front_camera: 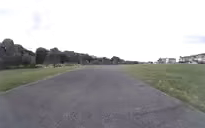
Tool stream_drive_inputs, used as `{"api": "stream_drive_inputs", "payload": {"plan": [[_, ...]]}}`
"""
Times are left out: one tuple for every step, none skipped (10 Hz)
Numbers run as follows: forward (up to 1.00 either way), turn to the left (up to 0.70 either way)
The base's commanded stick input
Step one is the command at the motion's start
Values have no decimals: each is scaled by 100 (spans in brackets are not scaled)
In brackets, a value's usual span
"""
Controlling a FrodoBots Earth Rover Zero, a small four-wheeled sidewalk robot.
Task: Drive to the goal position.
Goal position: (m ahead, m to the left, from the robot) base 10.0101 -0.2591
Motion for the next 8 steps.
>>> {"api": "stream_drive_inputs", "payload": {"plan": [[70,33],[70,8],[70,0],[70,0],[70,0],[70,0],[70,0],[70,0]]}}
